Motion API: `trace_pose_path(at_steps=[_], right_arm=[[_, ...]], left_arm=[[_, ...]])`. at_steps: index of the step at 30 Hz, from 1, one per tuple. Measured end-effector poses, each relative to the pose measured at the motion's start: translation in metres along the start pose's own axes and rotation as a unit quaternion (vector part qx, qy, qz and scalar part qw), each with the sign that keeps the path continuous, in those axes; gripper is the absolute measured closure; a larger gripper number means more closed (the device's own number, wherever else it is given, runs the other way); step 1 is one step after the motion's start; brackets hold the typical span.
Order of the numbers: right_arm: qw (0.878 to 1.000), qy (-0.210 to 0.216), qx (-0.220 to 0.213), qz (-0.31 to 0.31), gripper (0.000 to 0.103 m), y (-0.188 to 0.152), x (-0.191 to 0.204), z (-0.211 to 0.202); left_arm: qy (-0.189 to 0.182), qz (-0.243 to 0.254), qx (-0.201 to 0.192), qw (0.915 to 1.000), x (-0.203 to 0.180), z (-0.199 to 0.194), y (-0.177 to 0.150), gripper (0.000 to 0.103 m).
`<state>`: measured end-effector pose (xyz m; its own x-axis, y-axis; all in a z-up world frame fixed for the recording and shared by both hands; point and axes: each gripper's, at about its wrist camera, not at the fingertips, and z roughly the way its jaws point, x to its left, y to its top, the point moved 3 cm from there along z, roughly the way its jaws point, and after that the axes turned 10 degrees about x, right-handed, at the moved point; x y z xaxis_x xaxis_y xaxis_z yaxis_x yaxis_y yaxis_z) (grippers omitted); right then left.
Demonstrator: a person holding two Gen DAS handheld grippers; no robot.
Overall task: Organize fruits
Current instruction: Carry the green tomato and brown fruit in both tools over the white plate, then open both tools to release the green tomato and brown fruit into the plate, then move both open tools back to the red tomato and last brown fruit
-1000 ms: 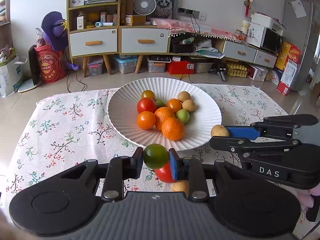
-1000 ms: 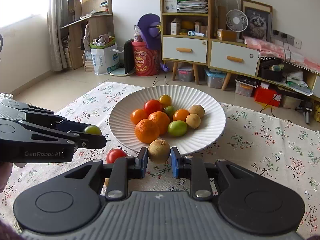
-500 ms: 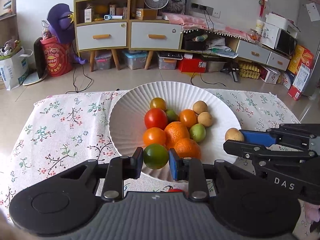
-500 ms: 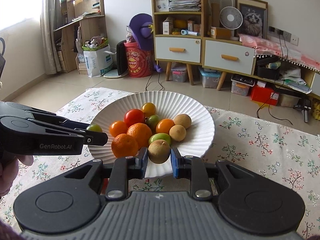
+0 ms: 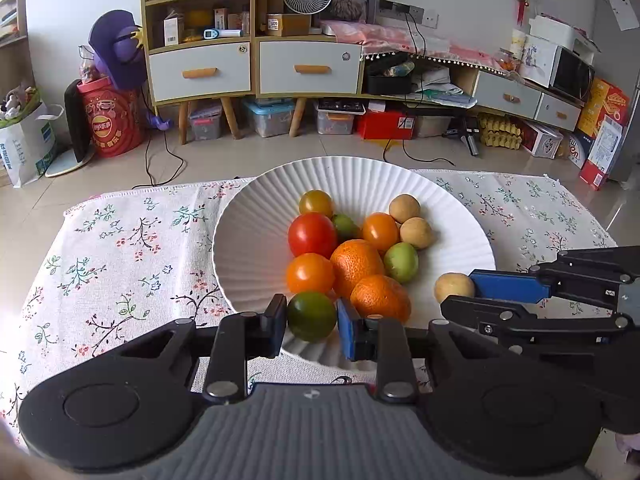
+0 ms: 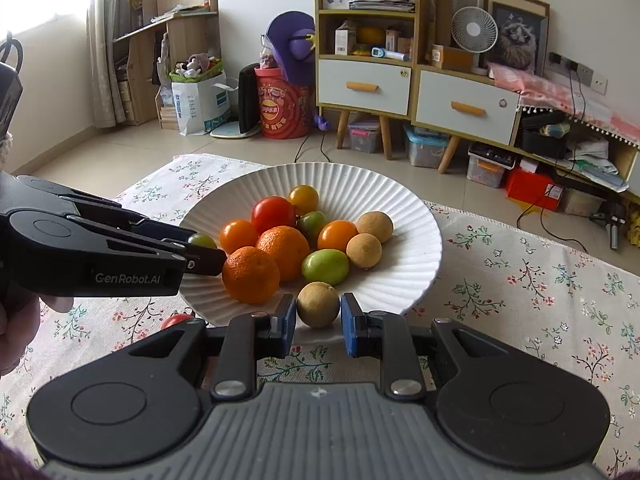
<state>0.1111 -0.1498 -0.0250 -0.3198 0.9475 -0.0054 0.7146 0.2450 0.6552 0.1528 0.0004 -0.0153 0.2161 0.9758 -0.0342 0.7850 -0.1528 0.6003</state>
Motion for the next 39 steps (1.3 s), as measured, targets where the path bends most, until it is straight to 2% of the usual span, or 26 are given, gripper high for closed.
trace_pose_path(at_steps=[7,10,12,16,27,31,35,39], right_arm=[[1.0,0.002,-0.003,0.011,0.067,-0.001,-0.001,-0.003],[1.0,0.003,-0.005,0.014,0.058,-0.002,-0.001,-0.006],[1.0,0.0,-0.005,0.022,0.048,-0.001,-0.003,-0.008],[0.999,-0.009,0.007,0.038,0.044,-0.002,-0.006,-0.011],[0.999,-0.013,0.023,0.032,0.026,-0.014,0.0,-0.018],[0.999,-0.014,0.041,0.02,0.026,-0.024,0.004,-0.015],[0.999,-0.009,0.051,0.011,0.021,-0.029,0.007,-0.016],[0.998,-0.009,0.06,0.003,0.02,-0.034,0.009,-0.015]], left_arm=[[-0.002,0.001,-0.004,1.0,0.0,-0.003,0.001,0.079],[-0.006,-0.001,-0.008,1.0,0.001,-0.006,0.0,0.072],[-0.008,-0.002,-0.01,0.9999,0.001,-0.009,0.0,0.064],[-0.016,-0.007,-0.008,0.9998,0.0,-0.015,-0.002,0.058],[-0.021,0.01,-0.014,0.9996,-0.006,-0.032,-0.014,0.042],[-0.024,0.015,-0.011,0.9995,-0.006,-0.037,-0.021,0.038],[-0.018,0.03,-0.011,0.9993,-0.006,-0.04,-0.027,0.029],[-0.012,0.033,-0.01,0.9993,0.0,-0.04,-0.03,0.027]])
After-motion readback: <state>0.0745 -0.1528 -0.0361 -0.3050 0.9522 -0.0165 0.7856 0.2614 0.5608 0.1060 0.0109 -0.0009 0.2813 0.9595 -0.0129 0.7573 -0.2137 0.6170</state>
